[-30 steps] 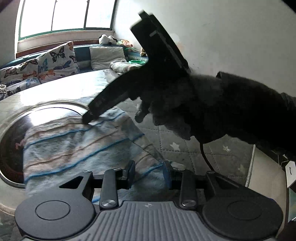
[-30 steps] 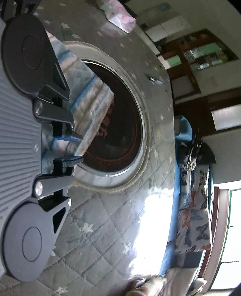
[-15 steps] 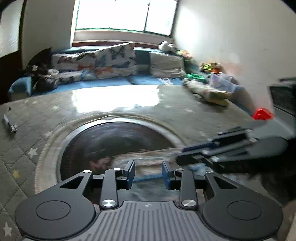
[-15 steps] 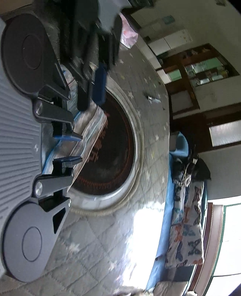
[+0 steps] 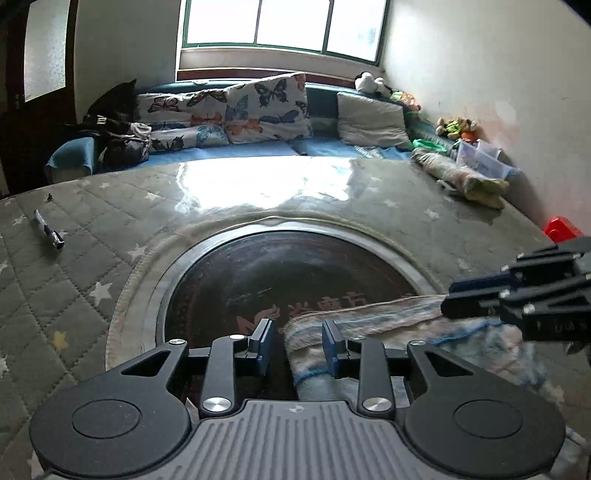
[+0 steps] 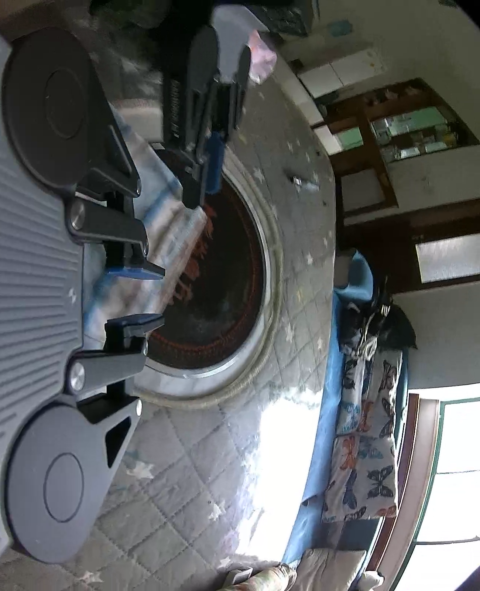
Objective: Fold clothes
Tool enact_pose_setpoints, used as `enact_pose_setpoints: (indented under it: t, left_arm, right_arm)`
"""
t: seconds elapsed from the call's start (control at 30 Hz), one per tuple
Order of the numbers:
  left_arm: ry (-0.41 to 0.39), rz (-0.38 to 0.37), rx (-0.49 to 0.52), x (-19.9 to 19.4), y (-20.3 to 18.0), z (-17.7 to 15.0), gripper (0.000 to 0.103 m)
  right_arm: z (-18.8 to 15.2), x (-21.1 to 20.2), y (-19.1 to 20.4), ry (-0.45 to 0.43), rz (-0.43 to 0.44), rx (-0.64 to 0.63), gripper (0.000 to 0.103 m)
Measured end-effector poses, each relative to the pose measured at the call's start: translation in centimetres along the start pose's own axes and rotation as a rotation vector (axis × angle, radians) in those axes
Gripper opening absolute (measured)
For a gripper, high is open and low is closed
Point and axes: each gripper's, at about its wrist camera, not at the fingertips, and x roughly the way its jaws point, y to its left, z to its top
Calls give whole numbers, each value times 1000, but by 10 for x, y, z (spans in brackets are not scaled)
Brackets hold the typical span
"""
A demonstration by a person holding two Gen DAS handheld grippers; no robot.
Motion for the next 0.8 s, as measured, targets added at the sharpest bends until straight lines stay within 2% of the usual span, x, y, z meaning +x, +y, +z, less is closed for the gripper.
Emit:
enact_pose_setpoints:
  t: [0.17, 0.23, 0.57, 0.6, 0.7, 0.8]
  left_arm:
    - [-13, -24, 18, -20, -8, -10, 35]
    - [-13, -16, 41, -29, -12, -20, 38]
    - [-13, 23, 158, -72, -32, -71, 39]
    - [-15, 27, 162, -77, -33, -75, 42]
    - [-35, 40, 113, -97, -20, -83, 45]
    - [-36, 34, 121, -108, -20, -94, 45]
  right_arm:
    - [-21, -18, 16, 34, 20, -39, 23]
    - [-31, -26, 23, 44, 31, -52, 24]
    - [-70, -53, 71, 52, 91, -150, 29]
    - [-71, -55, 74, 46, 93, -154, 34]
    - [-73, -61, 76, 27, 95, -146, 34]
    - [-73, -65, 71, 12, 77, -114, 34]
